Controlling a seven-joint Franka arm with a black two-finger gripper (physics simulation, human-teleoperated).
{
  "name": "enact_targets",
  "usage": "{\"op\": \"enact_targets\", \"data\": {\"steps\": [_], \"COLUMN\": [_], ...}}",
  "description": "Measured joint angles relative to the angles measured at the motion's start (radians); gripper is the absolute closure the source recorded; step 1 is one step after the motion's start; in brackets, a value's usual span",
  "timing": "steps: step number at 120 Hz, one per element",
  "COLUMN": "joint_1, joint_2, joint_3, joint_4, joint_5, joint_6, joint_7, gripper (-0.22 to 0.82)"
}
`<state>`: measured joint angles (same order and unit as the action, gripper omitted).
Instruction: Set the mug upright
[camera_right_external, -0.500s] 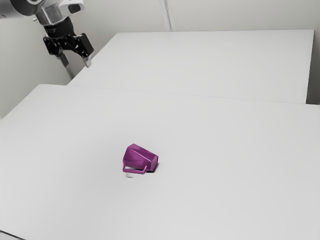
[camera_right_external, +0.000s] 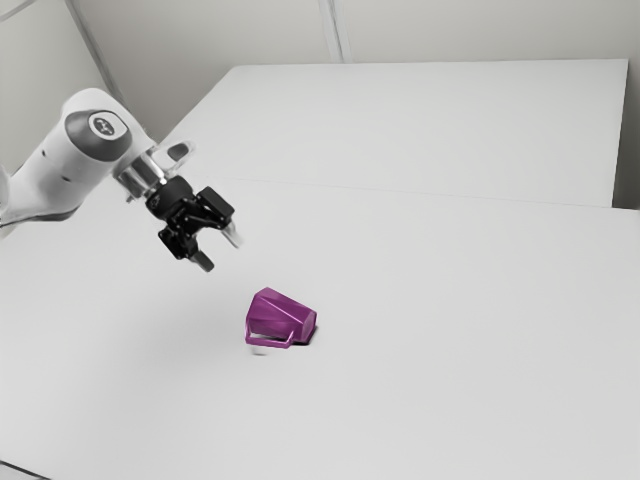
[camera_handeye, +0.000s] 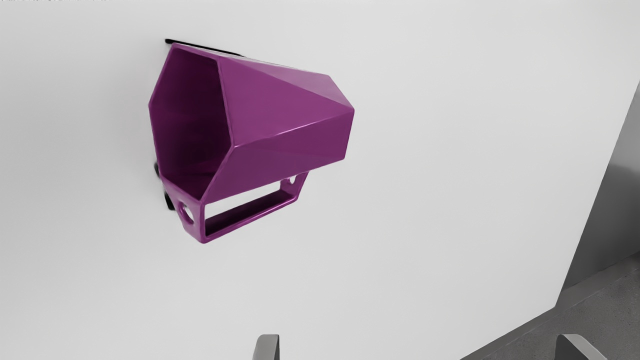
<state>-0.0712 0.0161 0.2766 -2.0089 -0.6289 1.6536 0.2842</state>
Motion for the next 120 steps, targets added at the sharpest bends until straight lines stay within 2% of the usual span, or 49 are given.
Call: {"op": "enact_targets", "data": {"steps": [12, 30, 50, 64, 95, 120], "joint_1": [0.031, 0.125, 0.128, 0.128, 0.127, 0.126], "joint_2": [0.028, 0.146, 0.25, 0.272, 0.302, 0.304], "joint_3": [0.016, 0.066, 0.071, 0.07, 0.059, 0.009], "joint_4": [-0.05, -0.06, -0.068, -0.115, -0.123, -0.142], "joint_5": [-0.095, -0.274, -0.441, -0.523, -0.609, -0.638], "joint_6": [0.051, 0.066, 0.038, 0.016, -0.014, -0.022], "joint_7": [0.086, 0.231, 0.392, 0.503, 0.688, 0.789], "gripper": [0.0, 0.0, 0.0, 0.0, 0.0, 0.0]}}
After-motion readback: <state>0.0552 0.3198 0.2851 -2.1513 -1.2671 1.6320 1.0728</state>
